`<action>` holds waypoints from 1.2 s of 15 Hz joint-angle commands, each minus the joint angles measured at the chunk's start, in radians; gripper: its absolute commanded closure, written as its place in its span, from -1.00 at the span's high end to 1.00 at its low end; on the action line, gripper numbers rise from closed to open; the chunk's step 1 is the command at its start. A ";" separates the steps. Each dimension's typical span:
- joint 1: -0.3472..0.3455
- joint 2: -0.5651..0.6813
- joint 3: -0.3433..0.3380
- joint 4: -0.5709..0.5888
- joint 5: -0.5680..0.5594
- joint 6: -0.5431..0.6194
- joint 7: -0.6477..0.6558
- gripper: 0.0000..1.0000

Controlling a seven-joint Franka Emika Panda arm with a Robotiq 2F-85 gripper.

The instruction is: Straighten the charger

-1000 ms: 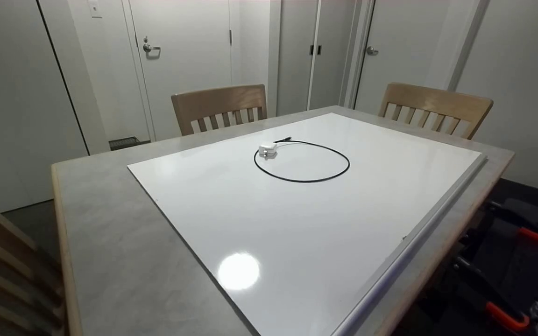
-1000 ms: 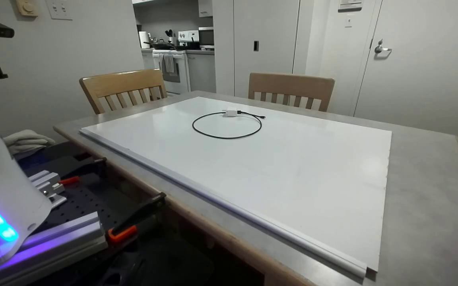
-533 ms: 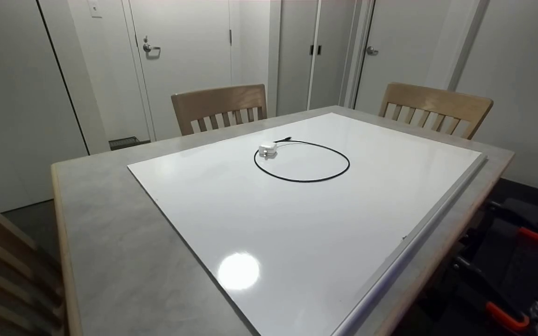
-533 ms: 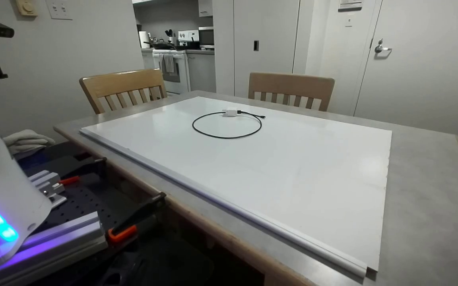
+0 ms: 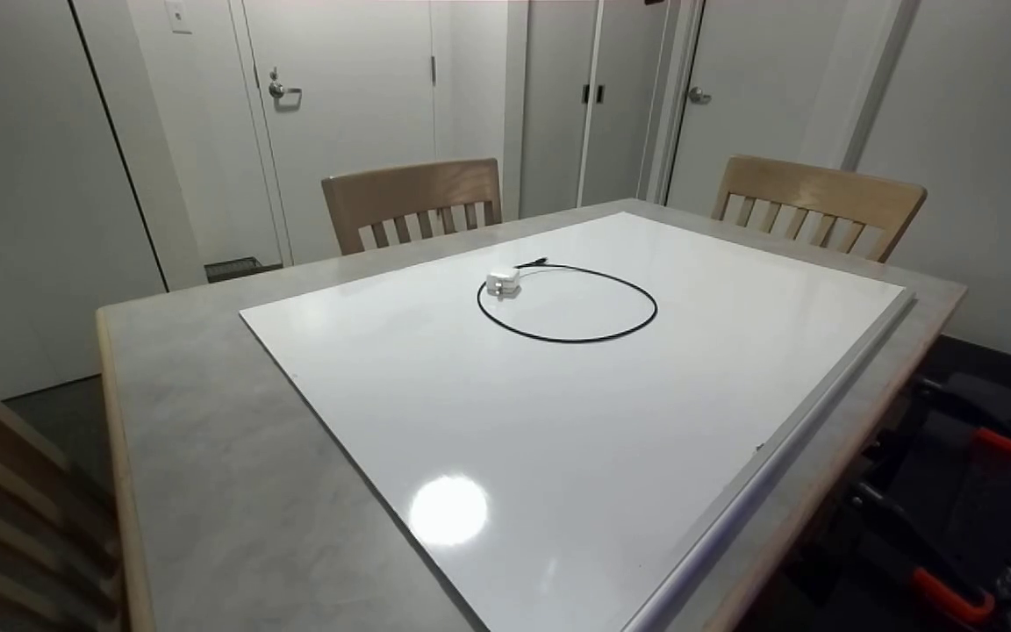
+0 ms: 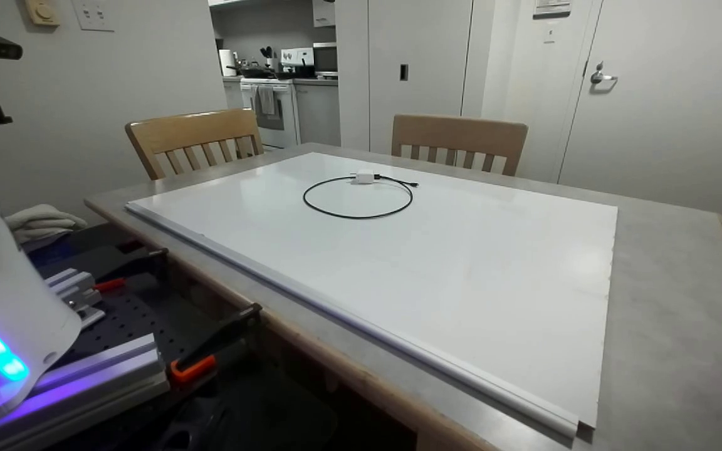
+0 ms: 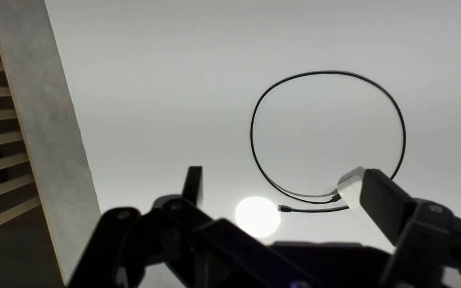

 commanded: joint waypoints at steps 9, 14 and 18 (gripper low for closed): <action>0.029 0.218 -0.008 0.145 0.016 0.069 0.116 1.00; 0.080 0.385 -0.019 0.289 0.008 0.078 0.245 1.00; 0.112 0.499 -0.039 0.399 0.041 0.060 0.353 1.00</action>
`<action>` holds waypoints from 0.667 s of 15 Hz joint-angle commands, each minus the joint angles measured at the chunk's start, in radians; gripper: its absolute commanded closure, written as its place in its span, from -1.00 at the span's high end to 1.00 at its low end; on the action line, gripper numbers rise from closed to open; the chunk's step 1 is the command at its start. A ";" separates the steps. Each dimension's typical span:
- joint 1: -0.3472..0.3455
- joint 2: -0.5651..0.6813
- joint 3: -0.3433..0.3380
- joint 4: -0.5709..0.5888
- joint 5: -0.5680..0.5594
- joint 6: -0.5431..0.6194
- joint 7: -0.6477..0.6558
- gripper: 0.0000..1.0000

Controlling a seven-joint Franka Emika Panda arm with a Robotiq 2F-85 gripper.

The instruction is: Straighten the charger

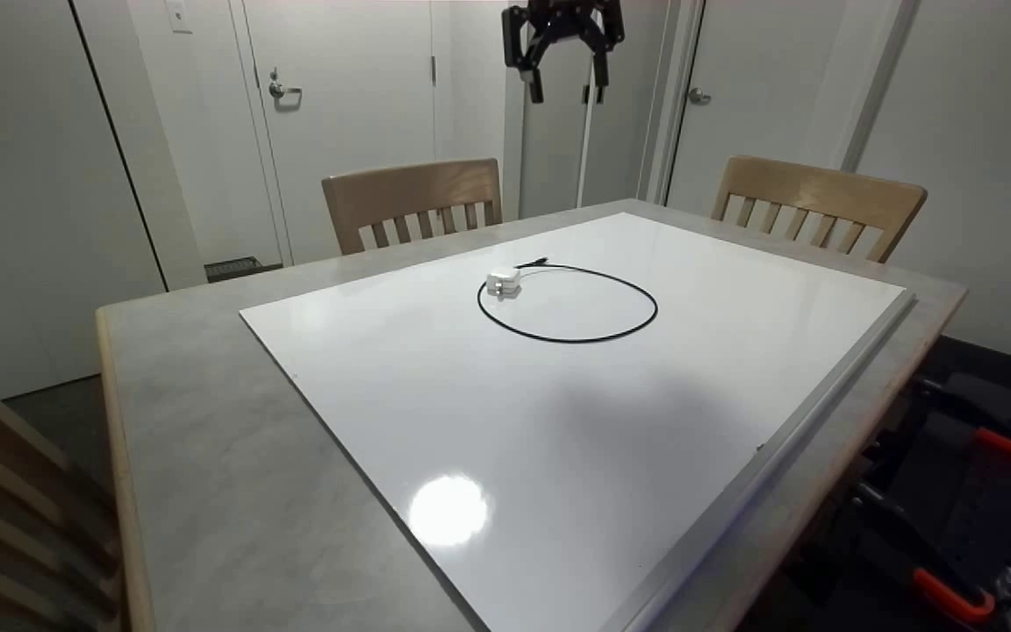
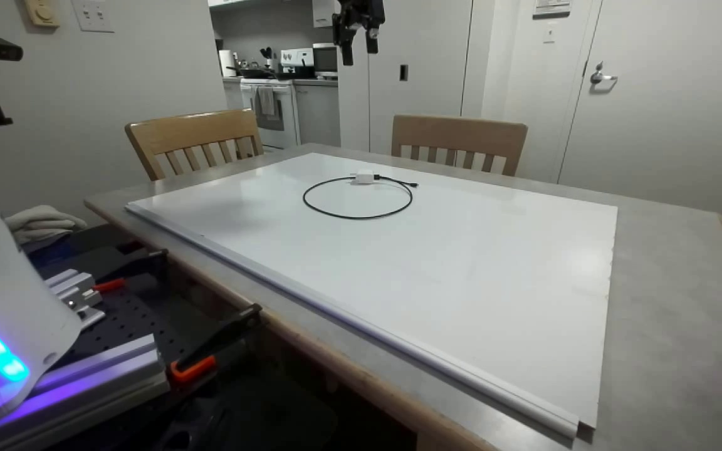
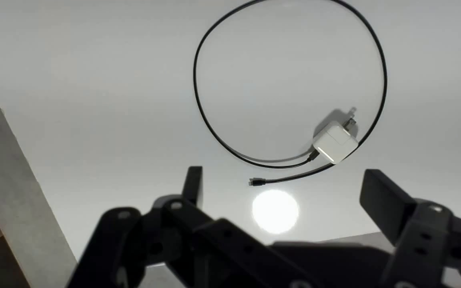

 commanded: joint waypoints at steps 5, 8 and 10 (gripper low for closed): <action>0.040 0.073 -0.042 0.062 0.040 -0.002 0.053 1.00; 0.062 0.083 -0.053 0.085 0.024 -0.035 0.121 1.00; 0.082 0.109 -0.063 0.105 0.024 -0.076 0.204 1.00</action>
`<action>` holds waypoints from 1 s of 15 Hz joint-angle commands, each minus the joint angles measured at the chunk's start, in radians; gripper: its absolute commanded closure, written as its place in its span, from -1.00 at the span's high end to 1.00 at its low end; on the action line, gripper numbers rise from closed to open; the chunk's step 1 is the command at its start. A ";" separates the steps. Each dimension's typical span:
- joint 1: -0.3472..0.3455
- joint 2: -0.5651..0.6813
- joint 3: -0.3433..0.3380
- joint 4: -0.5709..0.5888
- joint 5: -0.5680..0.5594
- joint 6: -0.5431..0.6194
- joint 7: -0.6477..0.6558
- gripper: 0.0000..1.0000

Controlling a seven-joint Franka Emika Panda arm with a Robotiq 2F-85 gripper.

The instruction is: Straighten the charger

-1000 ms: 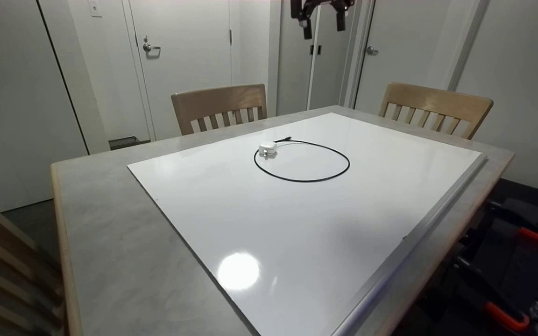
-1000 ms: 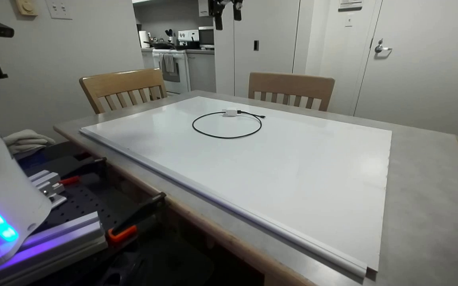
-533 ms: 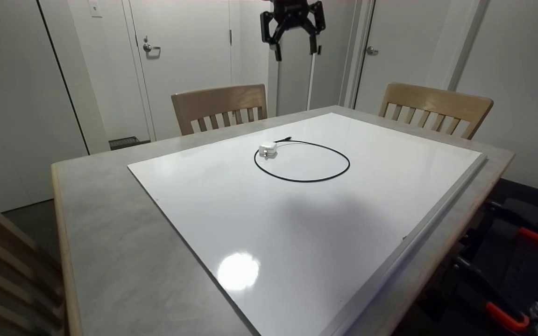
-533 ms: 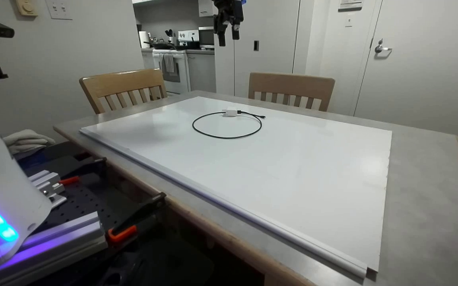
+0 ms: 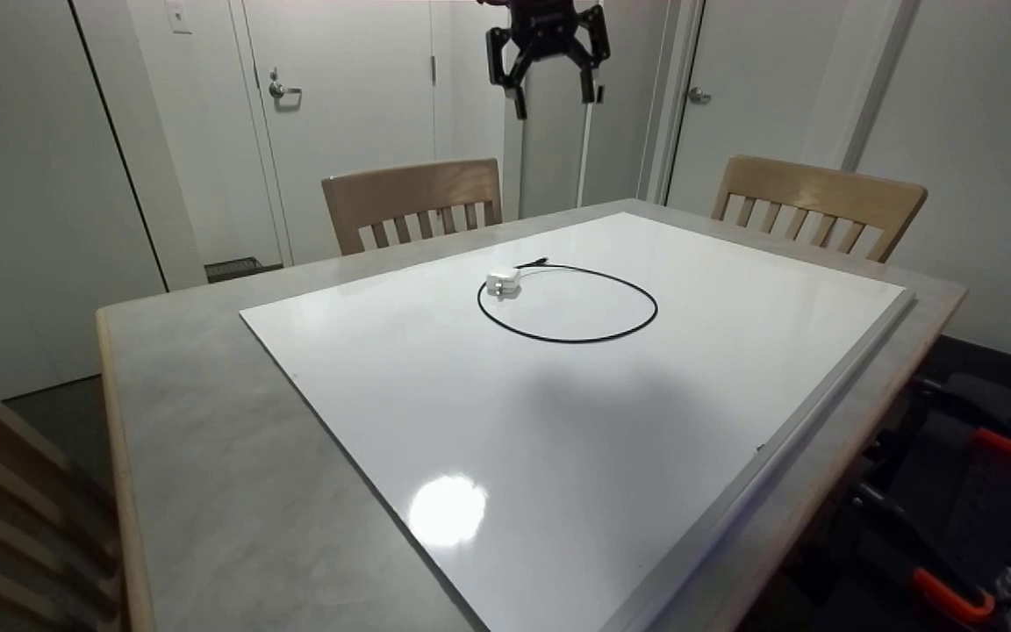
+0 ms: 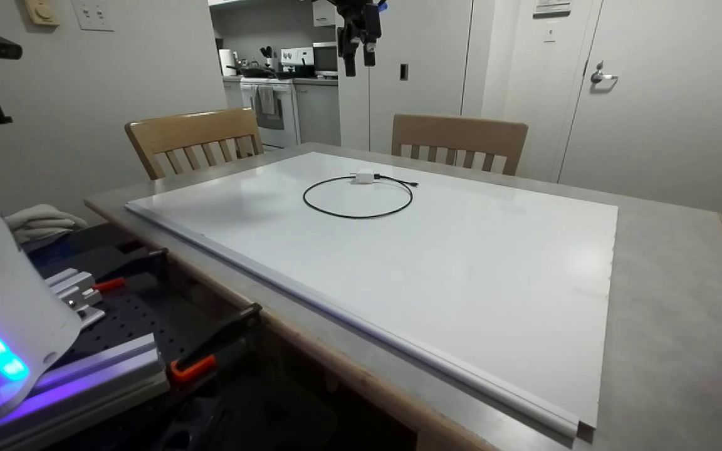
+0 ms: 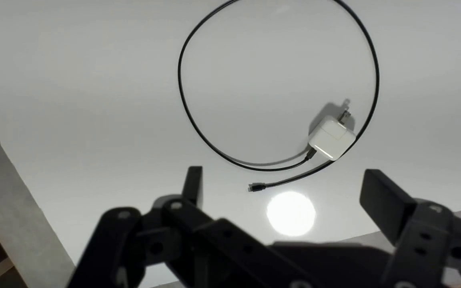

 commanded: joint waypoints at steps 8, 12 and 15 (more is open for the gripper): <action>0.090 0.104 -0.029 0.046 0.046 -0.133 0.518 1.00; 0.089 0.087 -0.019 0.022 0.013 -0.114 0.472 1.00; 0.096 0.115 -0.031 0.060 -0.005 -0.123 0.505 1.00</action>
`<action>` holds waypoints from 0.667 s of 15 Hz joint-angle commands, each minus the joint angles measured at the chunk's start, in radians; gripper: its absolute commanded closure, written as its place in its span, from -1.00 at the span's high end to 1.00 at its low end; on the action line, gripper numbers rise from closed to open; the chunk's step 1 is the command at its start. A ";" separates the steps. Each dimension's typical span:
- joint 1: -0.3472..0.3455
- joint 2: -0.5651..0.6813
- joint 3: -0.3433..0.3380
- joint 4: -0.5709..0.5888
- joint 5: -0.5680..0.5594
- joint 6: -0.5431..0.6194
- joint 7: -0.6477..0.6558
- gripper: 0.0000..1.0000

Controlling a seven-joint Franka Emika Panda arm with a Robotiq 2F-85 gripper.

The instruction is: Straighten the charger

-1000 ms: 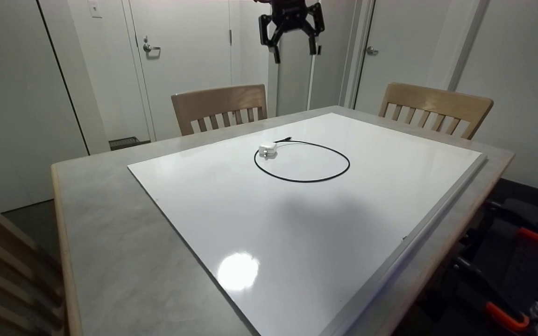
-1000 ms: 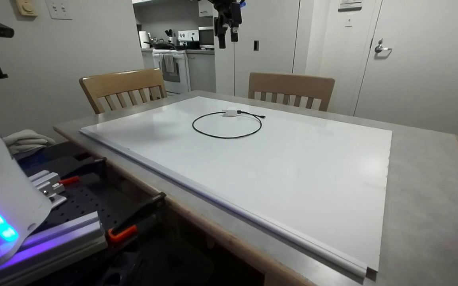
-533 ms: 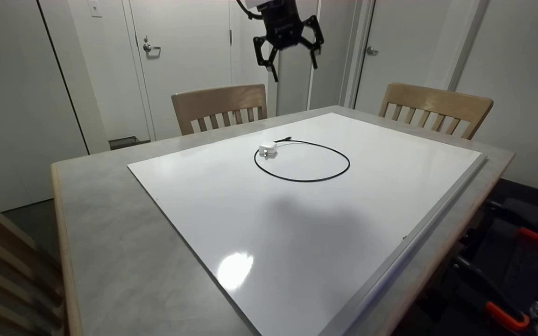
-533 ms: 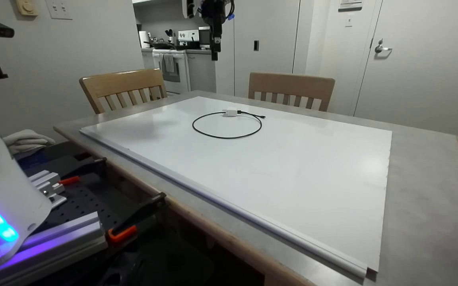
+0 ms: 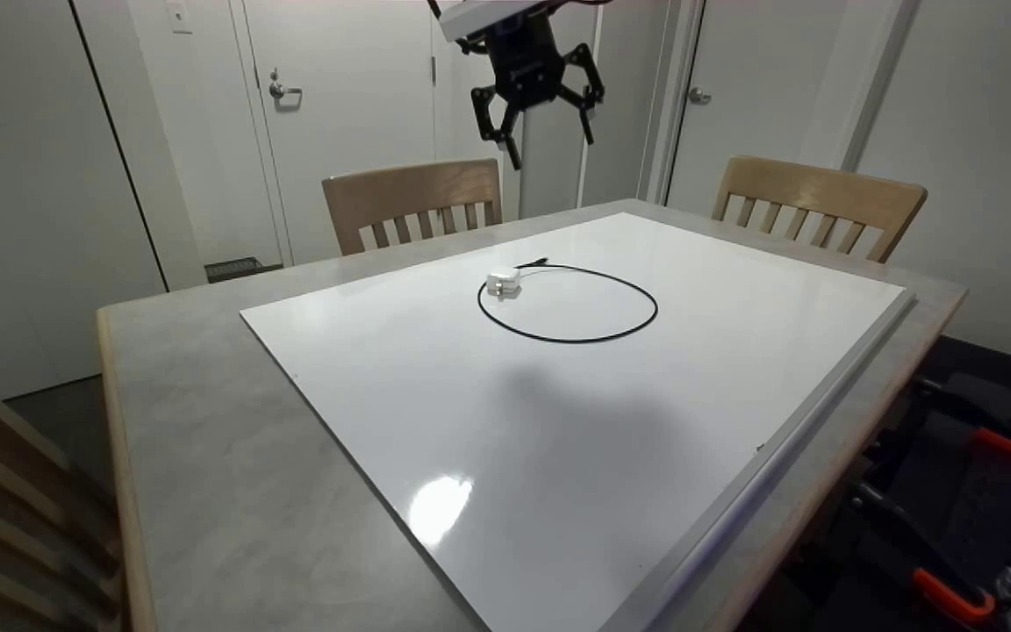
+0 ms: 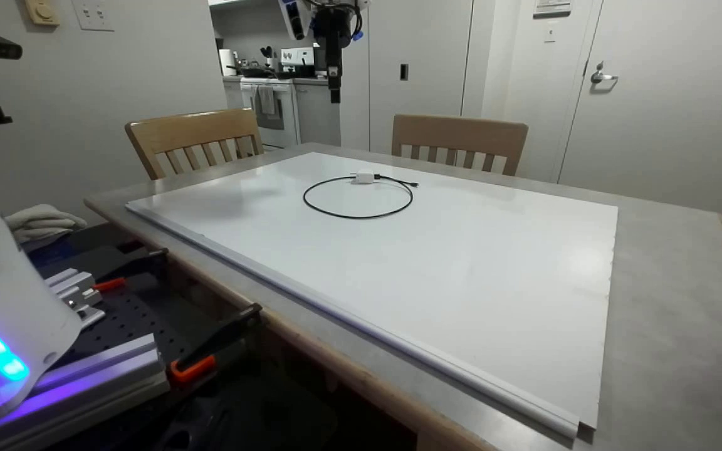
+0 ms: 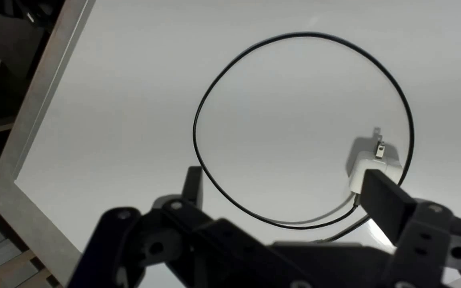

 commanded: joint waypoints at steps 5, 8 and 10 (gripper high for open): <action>0.000 0.031 -0.026 -0.021 -0.036 0.092 0.111 1.00; -0.013 0.053 -0.014 -0.059 -0.013 0.258 0.103 1.00; -0.005 0.095 -0.014 -0.043 -0.012 0.306 0.092 1.00</action>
